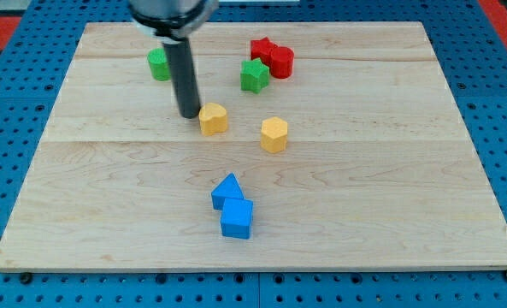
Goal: Move the arm to the right side of the green star
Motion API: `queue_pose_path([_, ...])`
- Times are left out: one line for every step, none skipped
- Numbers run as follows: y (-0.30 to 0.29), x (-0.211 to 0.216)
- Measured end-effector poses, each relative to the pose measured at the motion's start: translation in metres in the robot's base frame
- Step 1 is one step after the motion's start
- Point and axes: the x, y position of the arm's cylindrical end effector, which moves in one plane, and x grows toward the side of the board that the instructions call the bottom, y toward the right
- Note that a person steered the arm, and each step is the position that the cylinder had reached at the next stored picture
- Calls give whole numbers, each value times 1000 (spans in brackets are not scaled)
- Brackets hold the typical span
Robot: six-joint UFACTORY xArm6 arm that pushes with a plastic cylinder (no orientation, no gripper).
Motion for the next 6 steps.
queue_pose_path([54,9])
queue_pose_path([67,0])
queue_pose_path([54,-11])
queue_pose_path([47,-49])
queue_pose_path([95,-27])
queue_pose_path([123,-43])
